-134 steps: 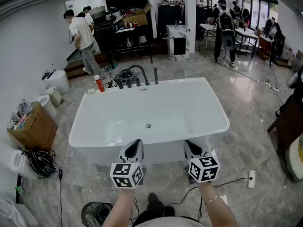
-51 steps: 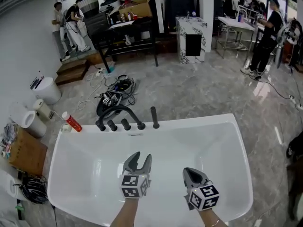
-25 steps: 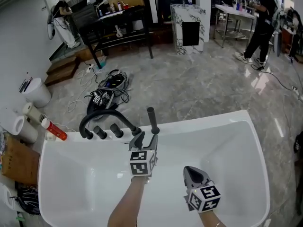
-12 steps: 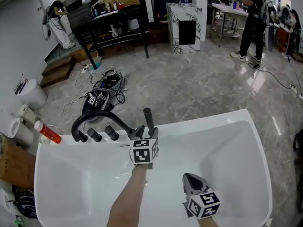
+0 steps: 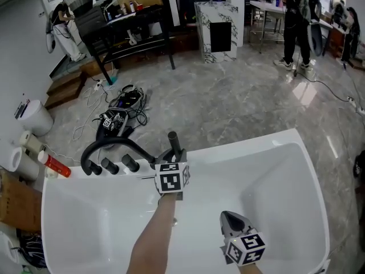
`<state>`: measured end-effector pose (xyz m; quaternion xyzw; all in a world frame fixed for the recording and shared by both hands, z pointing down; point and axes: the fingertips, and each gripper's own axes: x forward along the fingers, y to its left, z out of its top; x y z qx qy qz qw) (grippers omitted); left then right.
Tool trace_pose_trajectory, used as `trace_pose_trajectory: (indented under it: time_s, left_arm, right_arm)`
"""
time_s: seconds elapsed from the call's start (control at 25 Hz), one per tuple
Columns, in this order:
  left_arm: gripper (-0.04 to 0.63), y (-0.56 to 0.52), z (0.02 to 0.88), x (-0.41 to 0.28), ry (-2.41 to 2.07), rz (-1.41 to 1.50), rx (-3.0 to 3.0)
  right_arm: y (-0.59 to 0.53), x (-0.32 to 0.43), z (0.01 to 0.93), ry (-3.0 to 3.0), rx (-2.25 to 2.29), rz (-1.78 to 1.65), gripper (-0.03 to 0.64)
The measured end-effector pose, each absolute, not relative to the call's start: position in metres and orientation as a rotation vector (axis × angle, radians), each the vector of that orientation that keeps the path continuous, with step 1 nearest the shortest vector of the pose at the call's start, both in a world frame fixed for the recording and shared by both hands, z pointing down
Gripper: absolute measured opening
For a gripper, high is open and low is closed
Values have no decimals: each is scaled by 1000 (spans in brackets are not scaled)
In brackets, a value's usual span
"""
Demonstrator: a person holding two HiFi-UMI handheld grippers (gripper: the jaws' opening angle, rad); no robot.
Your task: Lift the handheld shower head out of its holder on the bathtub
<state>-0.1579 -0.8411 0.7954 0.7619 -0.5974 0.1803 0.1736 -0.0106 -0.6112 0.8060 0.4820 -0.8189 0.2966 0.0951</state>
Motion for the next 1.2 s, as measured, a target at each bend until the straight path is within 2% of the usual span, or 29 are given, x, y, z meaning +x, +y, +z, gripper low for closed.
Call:
trace_pose_trajectory:
  time_s: [0.16, 0.32, 0.92, 1.2]
  left_arm:
    - [150, -839, 797, -165, -1701, 525, 2171]
    - [150, -836, 759, -159, -1727, 486, 2215]
    - [150, -780, 586, -131, -1796, 439, 2330]
    - [150, -723, 487, -102, -1793, 405, 2390]
  right_arm:
    - [-612, -20, 812, -2430, 1428, 885, 8]
    - [-610, -21, 796, -2443, 1424, 885, 8]
    - [-590, 12, 652, -2575, 1463, 742, 8]
    - [-546, 32, 557, -2623, 1479, 662, 8]
